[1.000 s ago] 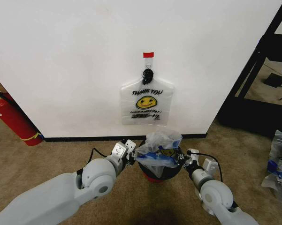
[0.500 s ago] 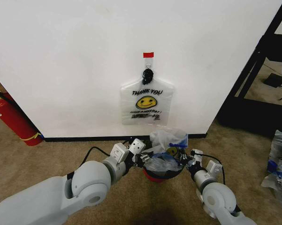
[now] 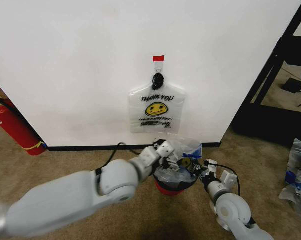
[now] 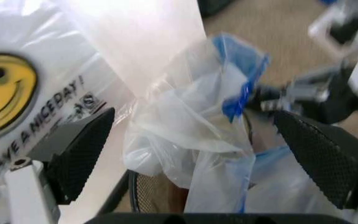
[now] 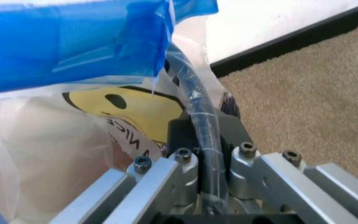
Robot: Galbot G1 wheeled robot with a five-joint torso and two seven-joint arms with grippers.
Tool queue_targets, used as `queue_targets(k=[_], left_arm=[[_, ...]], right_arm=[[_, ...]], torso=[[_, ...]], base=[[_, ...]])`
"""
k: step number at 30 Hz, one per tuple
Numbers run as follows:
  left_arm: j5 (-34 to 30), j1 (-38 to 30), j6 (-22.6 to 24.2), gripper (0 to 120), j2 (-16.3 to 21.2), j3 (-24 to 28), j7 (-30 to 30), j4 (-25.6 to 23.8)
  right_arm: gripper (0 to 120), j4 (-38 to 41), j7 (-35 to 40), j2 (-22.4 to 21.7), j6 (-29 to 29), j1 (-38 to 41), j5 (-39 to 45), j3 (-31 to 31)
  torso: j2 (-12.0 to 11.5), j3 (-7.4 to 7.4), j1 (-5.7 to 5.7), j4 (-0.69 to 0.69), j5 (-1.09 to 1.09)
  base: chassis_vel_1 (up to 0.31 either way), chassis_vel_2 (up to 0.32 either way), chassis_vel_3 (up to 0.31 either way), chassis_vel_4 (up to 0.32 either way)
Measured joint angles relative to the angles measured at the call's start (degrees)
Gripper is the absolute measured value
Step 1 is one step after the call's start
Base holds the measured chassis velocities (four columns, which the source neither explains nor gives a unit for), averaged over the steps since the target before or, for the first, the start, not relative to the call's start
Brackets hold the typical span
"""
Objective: Pick up the garbage bag from the wall and place it over the trash bin.
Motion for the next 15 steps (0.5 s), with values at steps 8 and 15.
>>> queue_targets(k=[8,15], left_arm=[[1.96,-6.09,2.18,95,-2.04,6.84,0.35,2.84],[1.82,-7.82,2.72,93,-4.08,8.74,0.48,3.21]], right_arm=[[1,-0.42,-0.08,0.08,0.0,-0.27,-0.18,0.11],[1,-0.45,-0.14,-0.23,0.0,0.1,-0.16,0.09]], torso=[[0.0,0.0,0.0,0.03,-0.02],[0.0,0.0,0.0,0.03,-0.02]], base=[[0.0,0.0,0.0,0.0],[0.0,0.0,0.0,0.0]])
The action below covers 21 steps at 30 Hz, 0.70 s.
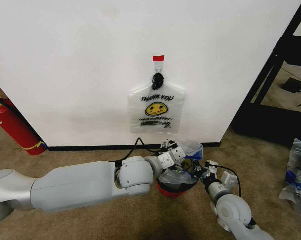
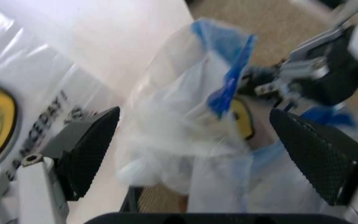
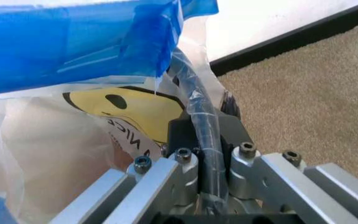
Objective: Pick up the garbage bag from the wall and place it over the trash bin.
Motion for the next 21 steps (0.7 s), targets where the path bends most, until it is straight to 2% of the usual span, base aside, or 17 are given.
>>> queue_targets(k=[7,9,11,14,15,18,21], left_arm=[[-0.65,-1.42,0.17,93,-4.0,1.19,-0.04,1.42],[0.35,-2.05,0.06,89,-6.03,2.07,0.14,3.11],[1.43,-2.23,-0.28,88,-6.37,2.56,0.55,4.03],[4.09,-2.38,-1.02,79,-6.44,3.5,1.64,6.19],[5.41,-2.22,-1.34,70,-6.3,3.67,2.06,6.98],[6.13,-2.04,-1.69,64,-6.37,3.68,2.24,7.37],[6.51,-1.93,-2.37,50,-6.69,3.71,2.86,7.67]], right_arm=[[1,-0.11,-0.02,0.09,-0.02,0.05,-0.03,-0.15],[1,-0.16,-0.09,0.12,-0.02,-0.11,-0.02,-0.09],[1,-0.16,-0.12,0.12,-0.02,-0.17,0.01,-0.02],[1,-0.12,-0.15,0.01,-0.02,-0.29,0.09,0.17],[1,-0.04,-0.16,-0.12,-0.02,-0.3,0.28,0.37],[1,-0.01,-0.17,-0.23,-0.02,-0.3,0.44,0.49],[1,-0.16,-0.19,-0.35,-0.02,-0.27,0.46,0.48]], torso=[[0.0,0.0,0.0,-0.01,0.0],[0.0,0.0,-0.01,-0.02,0.0],[0.0,0.0,-0.01,-0.03,0.01],[0.0,0.0,-0.01,-0.01,0.01],[0.0,0.0,-0.01,0.01,0.0],[0.0,0.0,-0.01,0.0,0.0],[0.0,0.0,-0.01,-0.02,0.0]], base=[[0.0,0.0,0.0,0.0],[0.0,0.0,0.0,0.0],[0.0,0.0,0.0,0.0],[0.0,0.0,0.0,0.0],[0.0,0.0,0.0,0.0],[0.0,0.0,0.0,0.0],[0.0,0.0,0.0,0.0]])
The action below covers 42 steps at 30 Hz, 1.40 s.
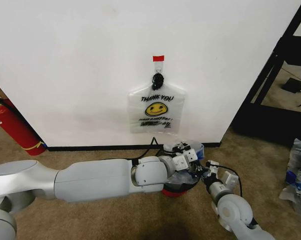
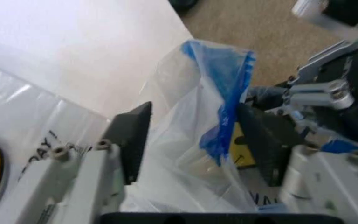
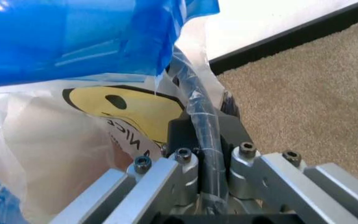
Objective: Pick up the garbage bag from the wall and place it over the trash bin.
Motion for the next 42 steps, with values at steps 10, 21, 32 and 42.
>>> queue_targets(k=[10,21,32,42], left_arm=[[-0.13,0.84,0.23,17,0.26,0.56,0.98,0.59],[-2.95,1.82,0.15,0,-1.83,-0.75,-0.89,1.81],[-23.51,2.55,0.76,0,-4.53,-9.29,-13.21,6.97],[-28.85,4.42,2.33,0,-1.73,-13.53,-17.41,13.15]], right_arm=[[1,0.0,0.07,-0.15,-0.13,0.29,0.21,-0.39],[1,0.11,-0.12,-0.2,-0.14,0.05,0.14,-0.26],[1,0.15,-1.5,-0.23,0.37,-1.44,-1.19,-0.11],[1,0.97,-2.31,-0.44,0.72,-1.76,-1.32,-0.44]], torso=[[0.0,0.0,0.0,0.01,0.0],[0.0,0.0,0.0,0.02,0.0],[0.0,0.0,0.0,0.0,0.0],[0.0,0.0,0.0,0.02,-0.01]], base=[[0.0,0.0,0.0,0.0],[0.0,0.0,0.0,0.0],[0.0,0.0,0.0,0.0],[0.0,0.0,0.0,0.0]])
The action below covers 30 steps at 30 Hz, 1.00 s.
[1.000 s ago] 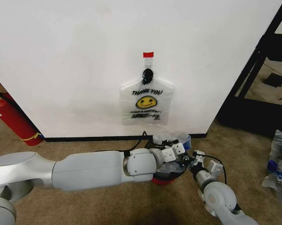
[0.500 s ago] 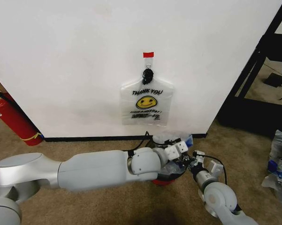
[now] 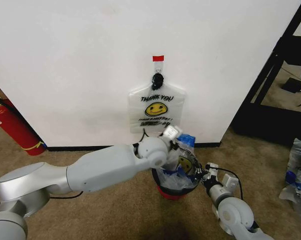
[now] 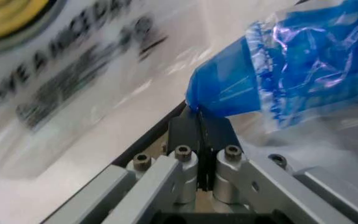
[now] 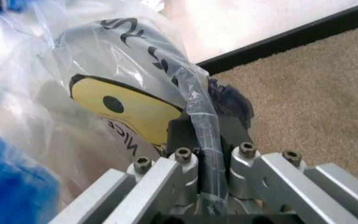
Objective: Pick up the garbage bag from the wall and place it over the trash bin.
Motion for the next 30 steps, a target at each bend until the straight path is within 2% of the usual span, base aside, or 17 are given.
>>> queue_targets(k=[8,15,19,30], left_arm=[[0.25,0.68,2.2,0,3.27,-0.57,2.05,0.75],[0.3,1.58,3.13,0,6.73,-0.73,5.53,1.4],[-0.75,2.7,3.26,0,9.42,-1.57,6.97,-1.23],[-1.92,9.35,3.03,0,13.7,-7.66,7.51,-7.07]], right_arm=[[1,0.01,-1.49,-0.06,1.56,-0.46,-0.27,0.15],[1,0.01,-8.04,-0.37,5.4,-2.61,-5.44,0.58],[1,0.35,-9.72,-0.01,8.98,-2.73,-6.41,2.03],[1,1.18,-7.57,0.36,10.13,-2.21,1.17,5.49]], torso=[[0.0,0.0,0.0,-0.01,0.0],[0.0,0.0,0.0,-0.02,0.01],[0.0,0.0,0.0,-0.01,0.0],[0.01,0.0,0.0,-0.01,0.02]], base=[[0.0,0.0,0.0,0.0],[0.0,0.0,0.0,0.0],[0.0,0.0,0.0,0.0],[0.0,0.0,0.0,0.0]])
